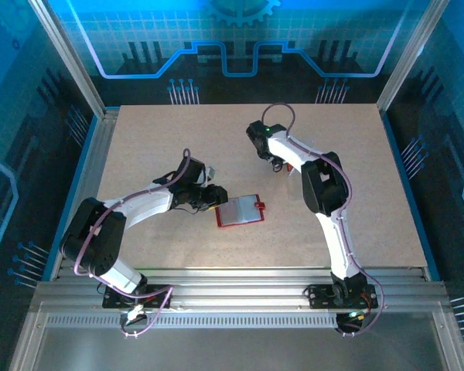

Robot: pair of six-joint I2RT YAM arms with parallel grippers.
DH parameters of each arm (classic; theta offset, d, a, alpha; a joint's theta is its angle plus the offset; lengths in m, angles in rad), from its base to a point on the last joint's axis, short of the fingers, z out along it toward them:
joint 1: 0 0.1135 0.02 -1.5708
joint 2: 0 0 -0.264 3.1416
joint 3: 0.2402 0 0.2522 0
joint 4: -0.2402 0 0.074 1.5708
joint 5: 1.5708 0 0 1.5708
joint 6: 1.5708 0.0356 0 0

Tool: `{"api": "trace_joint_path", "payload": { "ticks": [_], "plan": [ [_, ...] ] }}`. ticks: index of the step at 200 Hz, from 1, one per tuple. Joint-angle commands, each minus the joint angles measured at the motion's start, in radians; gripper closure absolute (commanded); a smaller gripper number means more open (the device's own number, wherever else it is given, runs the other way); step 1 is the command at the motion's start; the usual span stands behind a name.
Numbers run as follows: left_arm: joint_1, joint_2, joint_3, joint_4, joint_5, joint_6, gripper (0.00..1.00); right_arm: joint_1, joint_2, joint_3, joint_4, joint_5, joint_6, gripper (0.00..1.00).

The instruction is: Put the credit cards into the card holder

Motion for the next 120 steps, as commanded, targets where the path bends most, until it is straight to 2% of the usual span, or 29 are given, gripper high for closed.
{"api": "trace_joint_path", "payload": {
  "ticks": [1,33,120],
  "plan": [
    [-0.004,-0.02,0.028,0.01,0.013,0.005,0.61,-0.013,0.026,0.02,-0.007,0.033,-0.007,0.33],
    [-0.004,-0.02,0.028,0.007,0.011,0.006,0.61,-0.013,0.034,0.024,-0.01,0.046,-0.013,0.33],
    [0.0,-0.019,0.029,0.012,0.017,0.001,0.62,-0.032,-0.006,0.01,-0.024,0.097,-0.007,0.41]
  ]
}}
